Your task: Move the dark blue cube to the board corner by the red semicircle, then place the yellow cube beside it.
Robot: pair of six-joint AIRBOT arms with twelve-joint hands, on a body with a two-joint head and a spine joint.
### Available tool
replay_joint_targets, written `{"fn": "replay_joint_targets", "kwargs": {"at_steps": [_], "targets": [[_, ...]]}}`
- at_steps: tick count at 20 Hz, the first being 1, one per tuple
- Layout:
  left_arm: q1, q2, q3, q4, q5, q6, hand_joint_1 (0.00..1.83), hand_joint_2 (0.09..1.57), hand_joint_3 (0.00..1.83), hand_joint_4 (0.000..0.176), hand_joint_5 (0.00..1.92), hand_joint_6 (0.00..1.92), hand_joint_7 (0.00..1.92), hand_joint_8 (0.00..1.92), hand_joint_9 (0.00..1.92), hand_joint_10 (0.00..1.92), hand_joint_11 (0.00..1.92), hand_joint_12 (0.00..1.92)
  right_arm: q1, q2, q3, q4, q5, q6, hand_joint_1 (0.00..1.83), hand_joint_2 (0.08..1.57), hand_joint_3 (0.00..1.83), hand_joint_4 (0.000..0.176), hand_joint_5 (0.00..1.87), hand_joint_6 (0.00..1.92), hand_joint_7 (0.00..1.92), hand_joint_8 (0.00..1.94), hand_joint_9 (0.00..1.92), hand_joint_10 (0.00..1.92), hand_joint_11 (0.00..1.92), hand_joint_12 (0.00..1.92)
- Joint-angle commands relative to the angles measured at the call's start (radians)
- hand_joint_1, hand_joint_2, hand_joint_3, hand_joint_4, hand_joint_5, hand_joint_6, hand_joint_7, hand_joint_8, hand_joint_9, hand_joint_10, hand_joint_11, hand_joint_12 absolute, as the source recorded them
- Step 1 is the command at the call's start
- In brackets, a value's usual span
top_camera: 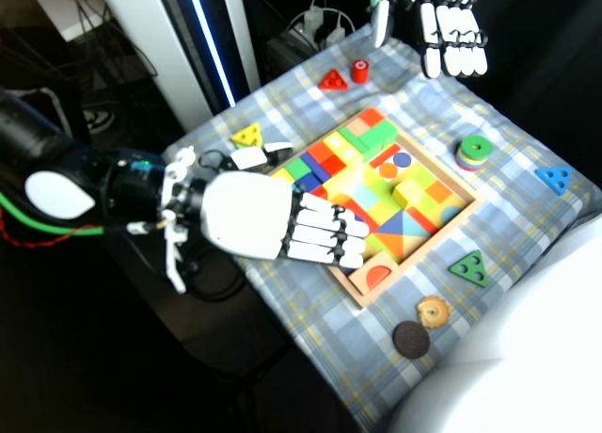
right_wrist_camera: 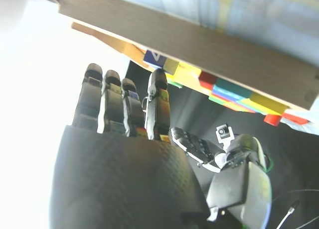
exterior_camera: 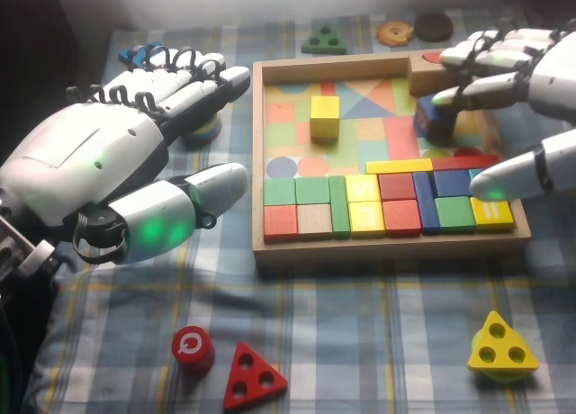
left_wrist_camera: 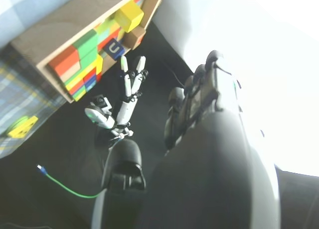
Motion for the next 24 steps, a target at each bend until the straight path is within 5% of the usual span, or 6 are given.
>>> {"fn": "replay_joint_targets", "kwargs": {"at_steps": [1,2,8,13,24], "targets": [[-0.008,-0.008,0.002,0.023,-0.117,0.001,0.00,1.39,0.00,0.000,0.13,0.01,0.05,0.01,0.00,0.00,0.00,0.00,0.013,0.004,0.009,0.034,0.053,-0.005,0.00,0.78,0.00,0.012,0.41,0.00,0.00,0.00,0.00,0.00,0.00,0.00],[-0.008,-0.008,0.002,0.023,-0.117,0.001,0.00,1.38,0.00,0.000,0.14,0.01,0.06,0.01,0.00,0.00,0.00,0.00,0.013,0.004,0.014,0.040,0.051,-0.005,0.00,0.78,0.00,0.000,0.43,0.01,0.00,0.00,0.00,0.00,0.00,0.00],[-0.007,-0.011,0.002,0.021,-0.116,0.001,0.00,1.38,0.00,0.000,0.12,0.00,0.04,0.00,0.00,0.00,0.00,0.00,0.013,0.005,0.035,0.079,0.036,-0.033,0.00,0.82,0.00,0.000,0.43,0.01,0.00,0.00,0.00,0.00,0.00,0.00],[-0.008,-0.014,0.002,0.019,-0.113,0.000,0.00,1.38,0.00,0.000,0.16,0.01,0.06,0.01,0.00,0.00,0.00,0.00,0.018,-0.003,0.035,0.162,0.023,-0.167,0.00,0.84,0.00,0.000,0.41,0.00,0.00,0.00,0.00,0.00,0.00,0.00],[-0.002,-0.019,0.002,0.013,-0.109,0.000,0.00,1.38,0.00,0.000,0.15,0.00,0.08,0.01,0.01,0.00,0.00,0.00,0.054,0.003,0.027,0.194,0.075,-0.167,0.00,0.94,0.02,0.000,0.43,0.00,0.00,0.00,0.00,0.00,0.00,0.00]]}}
